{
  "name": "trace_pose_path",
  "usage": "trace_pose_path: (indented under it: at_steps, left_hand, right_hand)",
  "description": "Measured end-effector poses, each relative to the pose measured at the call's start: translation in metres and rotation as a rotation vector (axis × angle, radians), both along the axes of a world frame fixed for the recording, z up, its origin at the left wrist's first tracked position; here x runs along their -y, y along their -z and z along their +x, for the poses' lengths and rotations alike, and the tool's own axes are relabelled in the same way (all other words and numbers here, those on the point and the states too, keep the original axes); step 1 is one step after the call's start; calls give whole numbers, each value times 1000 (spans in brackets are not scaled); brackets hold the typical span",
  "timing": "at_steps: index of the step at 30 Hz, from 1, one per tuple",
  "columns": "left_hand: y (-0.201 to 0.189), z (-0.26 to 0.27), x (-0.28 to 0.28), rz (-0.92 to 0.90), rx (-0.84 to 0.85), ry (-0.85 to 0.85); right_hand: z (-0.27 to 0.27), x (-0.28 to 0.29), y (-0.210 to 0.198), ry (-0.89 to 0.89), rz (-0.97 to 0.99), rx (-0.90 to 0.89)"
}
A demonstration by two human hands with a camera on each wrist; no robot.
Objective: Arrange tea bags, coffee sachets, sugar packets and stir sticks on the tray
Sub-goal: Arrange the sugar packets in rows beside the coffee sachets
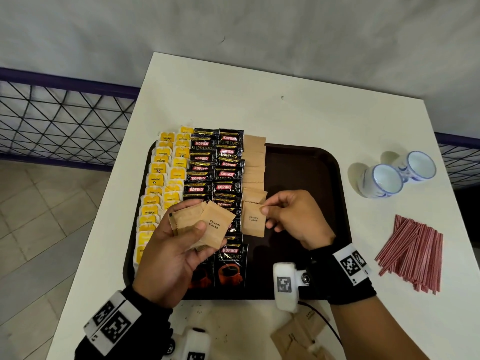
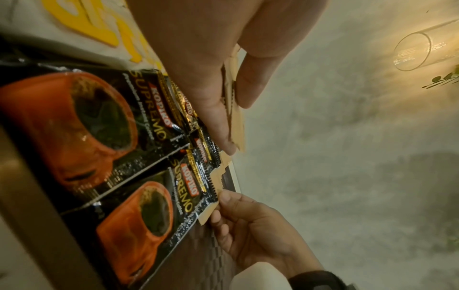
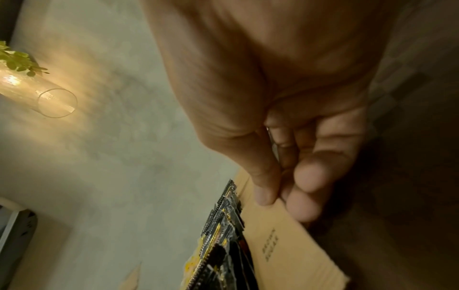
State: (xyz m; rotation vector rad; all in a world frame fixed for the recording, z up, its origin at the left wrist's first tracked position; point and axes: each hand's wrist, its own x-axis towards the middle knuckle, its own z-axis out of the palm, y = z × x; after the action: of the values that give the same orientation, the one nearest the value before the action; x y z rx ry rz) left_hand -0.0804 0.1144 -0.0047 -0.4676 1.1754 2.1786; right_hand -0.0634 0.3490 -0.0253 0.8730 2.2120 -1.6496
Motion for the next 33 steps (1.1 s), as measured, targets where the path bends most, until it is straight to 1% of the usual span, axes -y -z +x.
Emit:
trace_pose_path:
  at_steps: [7,11,26,33]
  left_hand:
    - [1,3,0,14,14,-4]
    - [2,3,1,9,12,-1]
    - [0,3,0,6,4,13]
    - [0,3,-1,0,5,9]
  right_hand:
    - [-3,2,4,62,89,3]
    - [-6,3,7,94,99,3]
    - [-10,4,9,86,145,-10]
    - [-9,5,6,99,133,-21]
